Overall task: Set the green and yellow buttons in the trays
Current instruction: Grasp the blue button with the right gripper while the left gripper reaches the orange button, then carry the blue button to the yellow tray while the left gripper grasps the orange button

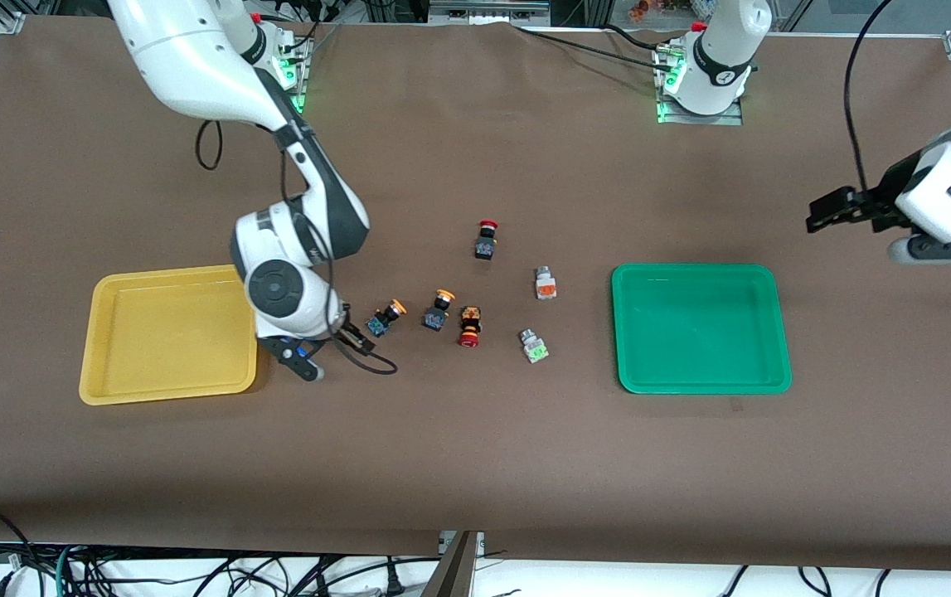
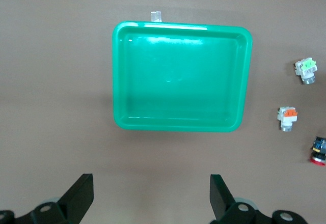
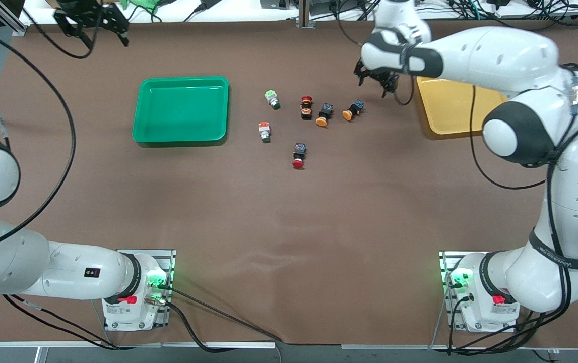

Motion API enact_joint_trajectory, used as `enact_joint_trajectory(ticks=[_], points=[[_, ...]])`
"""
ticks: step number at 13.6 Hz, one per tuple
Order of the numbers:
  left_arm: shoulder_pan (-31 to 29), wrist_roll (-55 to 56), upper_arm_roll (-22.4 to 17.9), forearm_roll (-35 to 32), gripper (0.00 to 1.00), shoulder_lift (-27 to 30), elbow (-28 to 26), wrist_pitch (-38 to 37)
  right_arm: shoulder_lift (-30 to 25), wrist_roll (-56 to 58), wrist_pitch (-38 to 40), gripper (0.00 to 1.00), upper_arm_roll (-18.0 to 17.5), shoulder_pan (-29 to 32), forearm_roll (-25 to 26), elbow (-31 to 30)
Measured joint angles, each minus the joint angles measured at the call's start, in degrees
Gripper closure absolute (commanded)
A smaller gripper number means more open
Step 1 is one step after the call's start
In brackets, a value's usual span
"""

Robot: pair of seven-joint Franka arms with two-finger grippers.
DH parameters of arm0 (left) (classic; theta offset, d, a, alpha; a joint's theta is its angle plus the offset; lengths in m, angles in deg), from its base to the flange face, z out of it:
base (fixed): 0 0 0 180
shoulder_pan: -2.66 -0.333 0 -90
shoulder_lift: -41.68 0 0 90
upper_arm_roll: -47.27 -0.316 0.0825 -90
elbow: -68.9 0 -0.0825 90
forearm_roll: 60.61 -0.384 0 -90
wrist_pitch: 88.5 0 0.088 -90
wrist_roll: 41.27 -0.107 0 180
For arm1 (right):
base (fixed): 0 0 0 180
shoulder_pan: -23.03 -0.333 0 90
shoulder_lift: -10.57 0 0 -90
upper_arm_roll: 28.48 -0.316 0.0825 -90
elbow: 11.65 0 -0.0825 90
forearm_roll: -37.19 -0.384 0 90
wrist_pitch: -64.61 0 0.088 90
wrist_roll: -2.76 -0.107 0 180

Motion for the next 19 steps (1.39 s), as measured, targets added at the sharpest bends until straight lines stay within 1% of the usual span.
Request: enact_joint_trajectory(ticks=[2, 5, 6, 8, 9, 10, 12, 15, 17, 19], points=[[1.19, 4.75, 1.99, 1.89, 0.0, -3.99, -0.08, 3.24, 1.93, -3.13, -1.67, 0.0, 0.0, -1.59, -0.02, 0.0], [3.08, 12.3, 5.9, 2.23, 0.0, -8.35, -0.05, 7.06, 3.15, -5.77, -2.64, 0.0, 0.0, -3.18, -0.1, -0.47], [3.28, 15.22, 7.58, 2.34, 0.0, -9.33, -0.09, 8.46, 3.21, -6.59, -3.51, 0.1, -0.01, -3.7, -0.13, -1.07], [3.73, 22.85, 12.1, 2.51, 0.0, -12.21, -0.43, 14.14, 3.27, -7.76, -4.78, 0.76, -0.01, -4.67, -0.15, -2.39], [4.67, 27.37, 13.94, 2.51, 0.0, -14.54, -0.7, 18.15, 3.29, -7.96, -5.03, 0.92, -0.01, -4.97, -0.15, -2.82], [6.29, 31.47, 14.85, 2.51, 0.0, -17.32, -1.05, 22.43, 3.29, -7.96, -5.13, 1.0, -0.01, -5.06, -0.15, -3.01], [10.07, 38.26, 15.2, 2.52, 0.0, -23.65, -1.34, 29.7, 3.13, -6.84, -5.45, 1.0, 0.16, -4.98, -0.15, -2.79], [13.95, 44.23, 15.29, 2.52, 0.0, -31.45, -1.31, 36.55, 2.42, 0.21, -4.56, 1.0, 1.13, -3.37, -0.15, -2.19], [15.33, 45.65, 15.31, 2.52, 0.0, -34.37, -1.24, 39.57, 0.44, 9.99, 0.57, 1.0, 1.55, 0.74, -0.15, -1.0], [16.0, 45.79, 15.31, 2.52, 0.0, -35.24, -1.2, 40.31, -2.39, 23.99, 7.22, 1.0, 2.01, 6.75, -0.17, -0.51]])
